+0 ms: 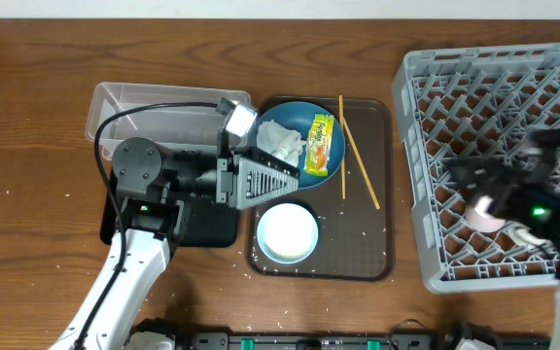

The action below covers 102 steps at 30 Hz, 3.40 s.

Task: Sort waste into correct bins and load items into the dishwasher rack
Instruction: 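Grasp the light-blue rice bowl with the left gripper, then tip the rice bowl over the black tray to pour out the rice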

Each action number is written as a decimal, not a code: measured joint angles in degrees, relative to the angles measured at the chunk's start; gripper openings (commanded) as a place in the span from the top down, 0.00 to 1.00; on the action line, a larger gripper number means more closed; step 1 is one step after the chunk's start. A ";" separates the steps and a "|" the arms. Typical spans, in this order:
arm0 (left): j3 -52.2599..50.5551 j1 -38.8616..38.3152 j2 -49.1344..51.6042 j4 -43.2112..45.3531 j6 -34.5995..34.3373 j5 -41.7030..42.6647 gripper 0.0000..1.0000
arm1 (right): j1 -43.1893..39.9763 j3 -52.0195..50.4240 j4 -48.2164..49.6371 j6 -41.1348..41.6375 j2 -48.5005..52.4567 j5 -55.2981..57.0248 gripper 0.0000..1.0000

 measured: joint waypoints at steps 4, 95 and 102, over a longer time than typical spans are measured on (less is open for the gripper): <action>0.02 -0.09 -0.02 -2.75 -1.70 -5.64 0.28 | 9.70 0.00 0.68 2.91 -1.07 9.73 0.17; 15.28 28.96 20.72 -96.19 75.78 -4.79 0.94 | 15.41 0.17 0.76 9.62 7.28 21.18 0.11; 11.58 29.73 21.11 -96.39 80.43 1.88 0.94 | 15.41 0.17 0.33 9.62 7.28 21.18 0.11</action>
